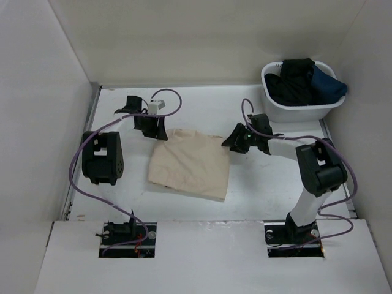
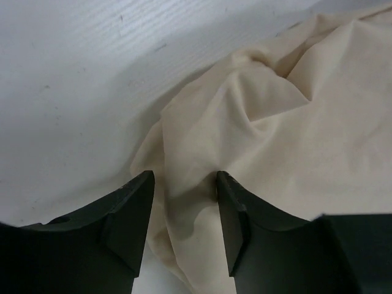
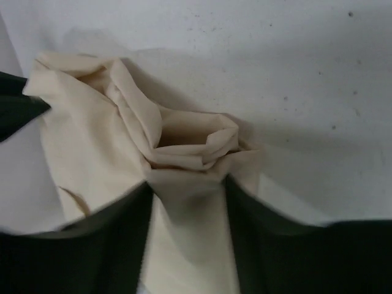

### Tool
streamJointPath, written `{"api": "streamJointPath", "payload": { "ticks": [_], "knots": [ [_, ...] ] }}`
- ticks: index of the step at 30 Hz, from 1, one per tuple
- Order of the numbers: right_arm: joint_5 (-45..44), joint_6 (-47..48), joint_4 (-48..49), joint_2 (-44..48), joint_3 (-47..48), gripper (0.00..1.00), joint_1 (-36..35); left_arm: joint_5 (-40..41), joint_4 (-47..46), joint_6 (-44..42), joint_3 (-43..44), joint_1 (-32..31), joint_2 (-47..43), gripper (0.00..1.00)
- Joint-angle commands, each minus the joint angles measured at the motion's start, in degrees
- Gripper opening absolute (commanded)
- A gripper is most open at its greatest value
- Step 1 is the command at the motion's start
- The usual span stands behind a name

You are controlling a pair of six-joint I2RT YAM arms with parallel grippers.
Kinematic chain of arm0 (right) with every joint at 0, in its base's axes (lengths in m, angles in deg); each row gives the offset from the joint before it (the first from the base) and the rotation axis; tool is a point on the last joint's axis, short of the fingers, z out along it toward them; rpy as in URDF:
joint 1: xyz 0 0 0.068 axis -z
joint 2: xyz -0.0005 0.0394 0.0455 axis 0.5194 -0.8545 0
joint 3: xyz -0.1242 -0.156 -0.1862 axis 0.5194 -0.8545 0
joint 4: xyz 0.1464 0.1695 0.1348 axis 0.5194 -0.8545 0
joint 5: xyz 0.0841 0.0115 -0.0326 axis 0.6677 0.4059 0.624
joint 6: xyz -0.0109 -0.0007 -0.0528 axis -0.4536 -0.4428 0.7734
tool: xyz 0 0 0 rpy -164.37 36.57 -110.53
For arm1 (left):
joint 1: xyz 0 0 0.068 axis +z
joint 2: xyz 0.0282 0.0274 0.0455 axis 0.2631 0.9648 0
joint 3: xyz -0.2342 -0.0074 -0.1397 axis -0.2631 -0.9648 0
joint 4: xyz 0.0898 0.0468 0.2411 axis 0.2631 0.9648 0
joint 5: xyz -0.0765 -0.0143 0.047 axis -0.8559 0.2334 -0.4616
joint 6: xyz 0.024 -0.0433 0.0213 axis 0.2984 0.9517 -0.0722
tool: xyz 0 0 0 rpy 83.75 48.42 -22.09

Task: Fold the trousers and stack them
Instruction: Fold the trousers

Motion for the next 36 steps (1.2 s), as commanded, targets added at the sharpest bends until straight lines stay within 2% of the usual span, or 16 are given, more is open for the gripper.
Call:
{"api": "streamJointPath", "payload": {
  "ticks": [1,3,4,5,8,11,15,18,22,25,26,27,28,29,30,36],
  "knots": [
    [-0.5,-1.5,3.8,-2.8,2.2,0.37,-0.2,-0.5,-3.0,0.5,-1.8,0.0,-1.8,0.34],
    [-0.6,-2.2,5.0,-3.9,1.8,0.14,-0.2,-0.5,-4.3,1.9,-2.8,0.6,-2.4,0.2],
    [-0.4,-2.5,6.0,-4.3,1.5,0.05,0.0,-0.5,-4.9,2.6,-3.2,0.8,-2.6,0.15],
    [-0.5,-3.0,6.7,-4.5,1.3,0.0,0.6,-0.5,-5.5,3.1,-3.6,1.1,-3.1,0.11],
    [-1.8,-3.7,8.4,-3.5,0.2,0.0,4.4,-0.5,-9.4,6.2,-7.1,1.3,-5.1,0.03],
    [-1.4,-2.4,8.1,-2.3,1.3,0.0,7.4,-0.4,-17.6,11.9,-14.4,0.9,-10.1,0.0],
    [-0.5,-1.0,6.4,-1.9,4.0,0.01,11.1,-0.8,-28.2,18.3,-22.5,0.9,-18.4,0.05],
    [2.4,0.3,4.4,-4.3,6.5,0.04,11.3,-0.9,-30.2,18.0,-23.7,-0.6,-19.5,0.08],
    [1.5,0.7,4.3,-4.7,6.1,0.14,11.1,-0.3,-30.5,17.0,-21.6,-2.1,-16.1,0.1],
    [1.6,1.0,4.6,-3.8,5.7,0.31,11.9,-0.2,-28.7,16.5,-18.6,-1.6,-13.0,0.13],
    [2.0,1.5,4.5,-3.2,5.7,0.4,12.0,-0.3,-28.1,16.5,-18.2,-1.5,-12.6,0.14],
    [2.1,2.1,4.4,-2.6,5.8,0.53,12.0,-0.5,-27.4,16.5,-17.7,-1.4,-12.2,0.15],
    [2.4,2.8,4.1,-2.0,5.8,0.61,11.9,-0.6,-26.8,16.5,-17.4,-1.3,-12.1,0.17],
    [2.8,3.5,3.8,-1.3,6.0,0.73,11.9,-0.8,-26.4,16.5,-17.4,-1.3,-12.7,0.18],
    [2.8,4.2,3.6,-0.3,6.0,1.0,11.8,-0.8,-26.4,16.5,-17.6,-1.4,-13.3,0.19],
    [0.7,7.5,-1.0,8.1,5.1,1.0,11.7,0.4,-25.1,15.8,-20.9,-2.5,-21.5,0.25]
  ]
}}
